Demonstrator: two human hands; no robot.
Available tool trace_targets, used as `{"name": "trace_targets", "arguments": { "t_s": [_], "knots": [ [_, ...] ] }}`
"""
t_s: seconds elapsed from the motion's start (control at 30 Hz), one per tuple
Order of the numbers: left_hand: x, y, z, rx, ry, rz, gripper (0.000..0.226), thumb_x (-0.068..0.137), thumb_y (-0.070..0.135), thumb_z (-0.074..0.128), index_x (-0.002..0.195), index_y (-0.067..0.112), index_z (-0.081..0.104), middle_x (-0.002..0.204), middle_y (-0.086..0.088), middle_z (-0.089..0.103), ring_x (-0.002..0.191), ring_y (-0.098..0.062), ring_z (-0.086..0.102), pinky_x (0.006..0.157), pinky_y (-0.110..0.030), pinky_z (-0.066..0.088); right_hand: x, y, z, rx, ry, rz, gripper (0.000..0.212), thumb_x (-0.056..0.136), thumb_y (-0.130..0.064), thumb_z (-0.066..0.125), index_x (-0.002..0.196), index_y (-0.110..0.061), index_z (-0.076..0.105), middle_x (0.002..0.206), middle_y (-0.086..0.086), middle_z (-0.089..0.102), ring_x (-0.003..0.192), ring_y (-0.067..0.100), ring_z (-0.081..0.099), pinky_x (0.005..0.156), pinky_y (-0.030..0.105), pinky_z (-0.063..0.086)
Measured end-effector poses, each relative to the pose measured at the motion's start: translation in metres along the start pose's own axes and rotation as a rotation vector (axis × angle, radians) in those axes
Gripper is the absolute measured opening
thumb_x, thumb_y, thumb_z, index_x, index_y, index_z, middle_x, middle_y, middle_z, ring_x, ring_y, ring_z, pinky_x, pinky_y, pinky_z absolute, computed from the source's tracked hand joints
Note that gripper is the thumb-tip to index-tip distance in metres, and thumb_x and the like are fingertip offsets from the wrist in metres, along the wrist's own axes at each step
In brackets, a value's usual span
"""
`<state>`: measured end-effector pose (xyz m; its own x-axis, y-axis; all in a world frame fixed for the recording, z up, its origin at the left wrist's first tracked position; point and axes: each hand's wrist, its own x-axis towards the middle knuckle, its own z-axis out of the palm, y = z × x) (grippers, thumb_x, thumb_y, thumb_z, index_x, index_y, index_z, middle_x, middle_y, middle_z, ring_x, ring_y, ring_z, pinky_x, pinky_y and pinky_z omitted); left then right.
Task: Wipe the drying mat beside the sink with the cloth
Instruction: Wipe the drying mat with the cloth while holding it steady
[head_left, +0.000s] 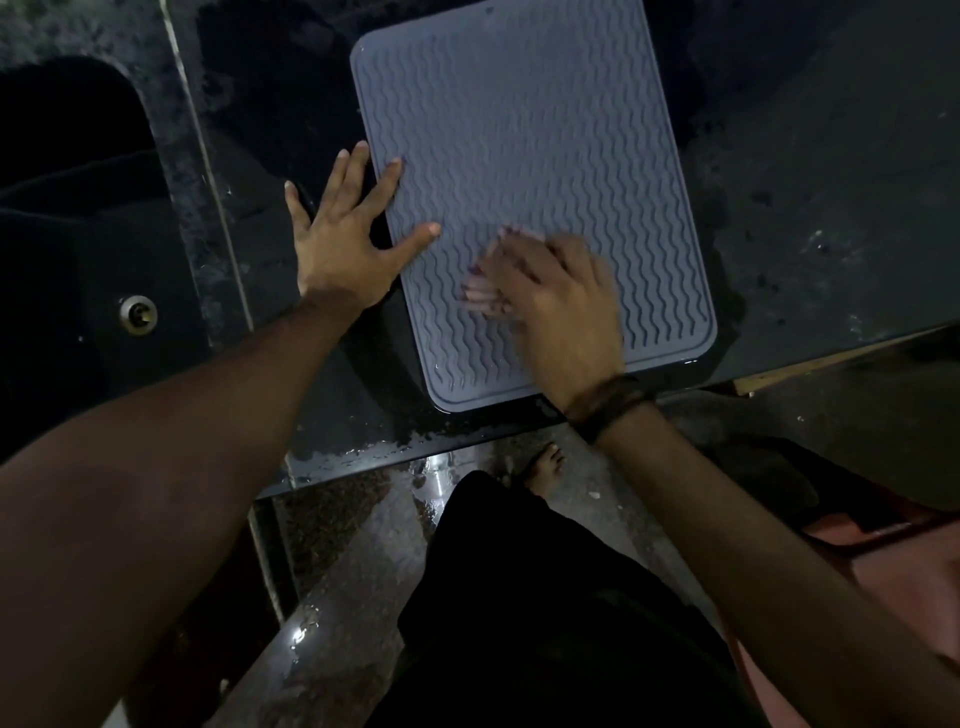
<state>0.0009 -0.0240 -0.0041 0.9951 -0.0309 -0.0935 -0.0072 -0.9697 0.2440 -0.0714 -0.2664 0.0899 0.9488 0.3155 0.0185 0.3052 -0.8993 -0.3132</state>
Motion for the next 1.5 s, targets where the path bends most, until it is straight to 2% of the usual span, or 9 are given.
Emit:
{"name": "trace_targets", "arguments": {
  "t_s": [0.2, 0.43, 0.7, 0.77, 0.9, 1.07, 1.17, 1.3, 1.5],
  "knots": [
    [0.0, 0.0, 0.0, 0.014, 0.005, 0.0, 0.083, 0.088, 0.09, 0.028, 0.158, 0.048, 0.016, 0.17, 0.005, 0.011, 0.156, -0.012, 0.006, 0.121, -0.064, -0.004, 0.031, -0.017, 0.031, -0.113, -0.254, -0.041, 0.049, 0.086, -0.016, 0.05, 0.135, -0.021, 0.052, 0.146, 0.006, 0.043, 0.135, 0.031, 0.034, 0.105, 0.044, 0.03],
    [0.0, 0.0, -0.002, -0.014, -0.028, -0.011, 0.085, 0.086, 0.091, 0.028, 0.158, 0.048, 0.016, 0.17, 0.007, 0.008, 0.156, -0.01, 0.004, 0.121, -0.062, -0.008, -0.056, 0.001, 0.022, -0.051, -0.215, -0.104, 0.051, 0.084, -0.014, 0.029, 0.124, -0.02, 0.06, 0.141, 0.002, 0.051, 0.132, 0.023, 0.032, 0.093, 0.042, 0.04],
    [-0.001, -0.002, 0.002, -0.036, -0.007, 0.01, 0.085, 0.087, 0.09, 0.028, 0.159, 0.047, 0.015, 0.17, 0.006, 0.01, 0.156, -0.012, 0.004, 0.12, -0.065, -0.007, -0.034, -0.021, 0.005, -0.053, -0.123, 0.0, 0.041, 0.082, -0.018, 0.042, 0.114, -0.025, 0.066, 0.129, 0.0, 0.059, 0.11, 0.027, 0.052, 0.083, 0.038, 0.038],
    [-0.001, -0.002, 0.003, -0.032, -0.004, 0.016, 0.085, 0.087, 0.09, 0.027, 0.159, 0.046, 0.016, 0.17, 0.005, 0.011, 0.157, -0.013, 0.004, 0.12, -0.066, -0.007, -0.018, -0.036, 0.014, -0.057, -0.161, -0.004, 0.037, 0.083, -0.02, 0.052, 0.117, -0.026, 0.064, 0.129, 0.002, 0.059, 0.113, 0.028, 0.05, 0.087, 0.04, 0.039],
    [-0.002, -0.001, 0.001, -0.053, -0.009, 0.024, 0.086, 0.087, 0.09, 0.026, 0.16, 0.045, 0.017, 0.17, 0.004, 0.011, 0.157, -0.012, 0.004, 0.119, -0.066, -0.007, -0.022, -0.05, 0.031, -0.102, -0.278, -0.028, 0.038, 0.09, -0.018, 0.048, 0.124, -0.026, 0.06, 0.142, 0.002, 0.05, 0.133, 0.028, 0.04, 0.1, 0.045, 0.037],
    [-0.003, -0.002, 0.0, -0.09, -0.015, 0.029, 0.086, 0.087, 0.09, 0.027, 0.16, 0.044, 0.019, 0.17, 0.004, 0.011, 0.157, -0.012, 0.002, 0.119, -0.066, -0.009, -0.065, -0.035, 0.025, -0.108, -0.285, -0.062, 0.04, 0.082, -0.01, 0.058, 0.117, -0.028, 0.065, 0.139, 0.0, 0.053, 0.135, 0.027, 0.041, 0.096, 0.042, 0.04],
    [-0.003, -0.003, 0.001, -0.111, -0.002, 0.044, 0.085, 0.088, 0.089, 0.027, 0.16, 0.043, 0.019, 0.17, 0.004, 0.011, 0.157, -0.011, 0.002, 0.119, -0.066, -0.01, -0.076, -0.034, 0.015, -0.147, -0.284, -0.065, 0.042, 0.08, -0.011, 0.051, 0.115, -0.03, 0.066, 0.135, -0.002, 0.056, 0.125, 0.026, 0.044, 0.089, 0.041, 0.043],
    [-0.003, -0.003, 0.001, -0.106, 0.003, 0.046, 0.086, 0.087, 0.09, 0.028, 0.159, 0.044, 0.019, 0.171, 0.005, 0.009, 0.157, -0.01, 0.0, 0.119, -0.066, -0.01, -0.047, -0.032, 0.0, -0.147, -0.196, 0.018, 0.045, 0.076, -0.01, 0.049, 0.114, -0.027, 0.065, 0.127, -0.002, 0.06, 0.104, 0.029, 0.054, 0.077, 0.038, 0.04],
    [-0.003, -0.004, 0.006, -0.098, 0.069, 0.058, 0.087, 0.085, 0.09, 0.034, 0.159, 0.045, 0.022, 0.17, 0.005, 0.015, 0.156, -0.012, 0.007, 0.119, -0.068, -0.005, 0.035, -0.025, 0.009, -0.143, -0.209, 0.052, 0.047, 0.082, -0.008, 0.05, 0.126, -0.021, 0.061, 0.134, 0.006, 0.056, 0.118, 0.032, 0.05, 0.091, 0.043, 0.039]
  ]
}}
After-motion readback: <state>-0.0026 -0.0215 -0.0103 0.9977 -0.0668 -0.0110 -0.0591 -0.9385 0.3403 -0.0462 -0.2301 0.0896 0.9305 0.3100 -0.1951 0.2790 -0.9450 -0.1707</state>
